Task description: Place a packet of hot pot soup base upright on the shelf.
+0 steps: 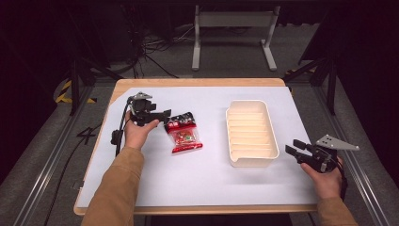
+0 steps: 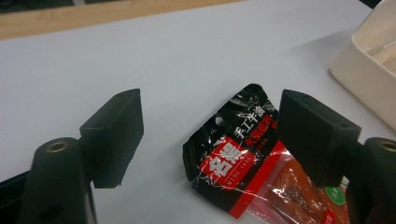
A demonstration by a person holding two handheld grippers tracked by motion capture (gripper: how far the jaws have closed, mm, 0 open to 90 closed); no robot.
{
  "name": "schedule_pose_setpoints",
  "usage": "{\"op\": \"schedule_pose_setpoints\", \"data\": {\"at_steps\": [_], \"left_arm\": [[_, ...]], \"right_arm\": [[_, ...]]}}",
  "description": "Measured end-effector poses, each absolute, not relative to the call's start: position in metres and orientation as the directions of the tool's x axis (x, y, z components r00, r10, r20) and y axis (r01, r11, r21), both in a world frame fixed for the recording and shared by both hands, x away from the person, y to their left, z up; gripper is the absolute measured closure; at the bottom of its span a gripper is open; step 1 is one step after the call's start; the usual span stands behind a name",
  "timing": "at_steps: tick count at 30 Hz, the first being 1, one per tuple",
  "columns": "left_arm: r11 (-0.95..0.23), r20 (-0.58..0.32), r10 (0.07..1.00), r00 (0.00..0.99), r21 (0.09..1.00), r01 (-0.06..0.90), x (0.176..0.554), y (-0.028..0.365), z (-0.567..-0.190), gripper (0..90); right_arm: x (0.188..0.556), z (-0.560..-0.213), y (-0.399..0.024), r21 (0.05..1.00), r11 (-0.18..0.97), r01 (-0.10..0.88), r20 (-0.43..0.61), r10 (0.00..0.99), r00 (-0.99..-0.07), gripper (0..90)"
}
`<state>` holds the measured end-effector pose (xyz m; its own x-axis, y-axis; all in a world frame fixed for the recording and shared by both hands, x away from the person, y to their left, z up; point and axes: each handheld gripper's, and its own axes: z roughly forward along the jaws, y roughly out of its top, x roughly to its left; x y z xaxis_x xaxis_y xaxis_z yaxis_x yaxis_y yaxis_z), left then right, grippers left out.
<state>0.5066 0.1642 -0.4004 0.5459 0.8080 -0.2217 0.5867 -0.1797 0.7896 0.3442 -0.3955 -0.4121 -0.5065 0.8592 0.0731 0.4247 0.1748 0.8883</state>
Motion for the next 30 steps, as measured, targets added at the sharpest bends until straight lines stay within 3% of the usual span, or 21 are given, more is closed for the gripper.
{"op": "schedule_pose_setpoints", "data": {"at_steps": [12,22,29,30], "left_arm": [[-0.215,-0.283,0.782,0.555,0.713,0.667,0.517,0.162,-0.424,34.6],[-0.186,-0.387,0.748,0.539,0.658,0.73,0.524,0.163,-0.442,42.5],[-0.174,-0.412,0.742,0.53,0.645,0.744,0.526,0.163,-0.449,44.7],[-0.161,-0.433,0.731,0.528,0.642,0.749,0.525,0.163,-0.45,48.5]], "right_arm": [[0.343,-0.409,-0.392,0.888,0.185,0.421,0.064,0.857,-0.511,52.4],[0.343,-0.411,-0.392,0.882,0.204,0.424,0.049,0.857,-0.513,52.3],[0.343,-0.411,-0.392,0.881,0.206,0.425,0.047,0.857,-0.513,52.0],[0.343,-0.411,-0.392,0.881,0.203,0.428,0.052,0.858,-0.512,52.0]]}}
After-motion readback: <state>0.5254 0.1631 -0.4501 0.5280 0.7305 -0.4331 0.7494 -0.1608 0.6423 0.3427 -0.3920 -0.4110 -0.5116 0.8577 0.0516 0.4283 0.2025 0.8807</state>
